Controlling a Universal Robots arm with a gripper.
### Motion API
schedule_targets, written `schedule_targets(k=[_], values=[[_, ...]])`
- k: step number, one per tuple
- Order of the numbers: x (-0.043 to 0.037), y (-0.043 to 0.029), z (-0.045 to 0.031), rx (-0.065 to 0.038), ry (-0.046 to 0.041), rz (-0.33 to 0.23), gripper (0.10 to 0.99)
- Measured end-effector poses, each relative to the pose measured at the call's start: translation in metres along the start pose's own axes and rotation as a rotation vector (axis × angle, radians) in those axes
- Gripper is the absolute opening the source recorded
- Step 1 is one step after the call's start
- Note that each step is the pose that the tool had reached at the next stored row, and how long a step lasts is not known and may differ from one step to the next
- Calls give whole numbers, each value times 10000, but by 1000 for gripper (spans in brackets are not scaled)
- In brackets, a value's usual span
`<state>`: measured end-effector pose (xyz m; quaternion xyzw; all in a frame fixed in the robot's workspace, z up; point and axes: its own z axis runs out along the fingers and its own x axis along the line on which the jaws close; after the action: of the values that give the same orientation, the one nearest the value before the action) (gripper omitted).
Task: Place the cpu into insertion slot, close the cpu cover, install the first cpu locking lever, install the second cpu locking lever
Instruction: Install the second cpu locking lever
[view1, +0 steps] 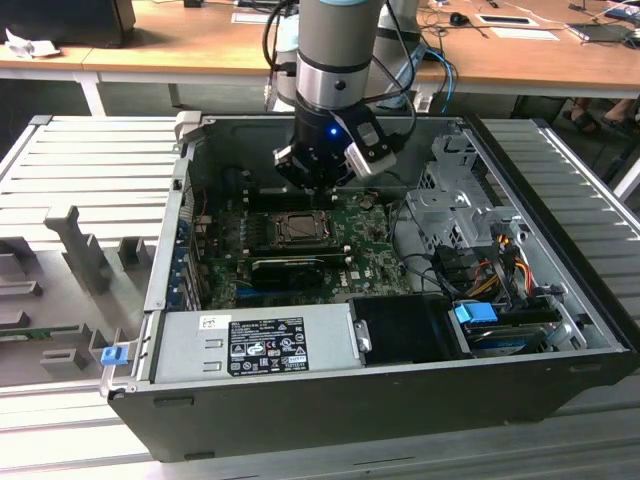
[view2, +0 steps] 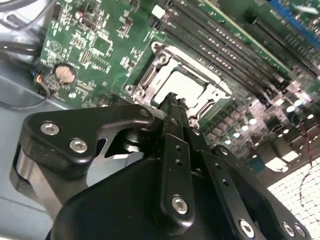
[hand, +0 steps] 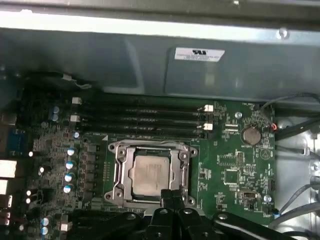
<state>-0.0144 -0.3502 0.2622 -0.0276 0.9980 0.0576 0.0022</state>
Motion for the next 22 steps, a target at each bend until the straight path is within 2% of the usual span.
schedule_targets(k=[2,5,8,12,14,17,20,22], values=[[4,-65,29,-4,30,3,106],[6,-112,70,-19,61,-14,106],[12,-199,116,-67,86,-107,106],[16,-262,137,-106,84,-107,106],[28,-283,193,-158,83,-127,106],[65,-299,224,-184,91,-149,106],[89,-346,223,-304,92,-227,106],[144,-368,223,-361,108,-384,106]])
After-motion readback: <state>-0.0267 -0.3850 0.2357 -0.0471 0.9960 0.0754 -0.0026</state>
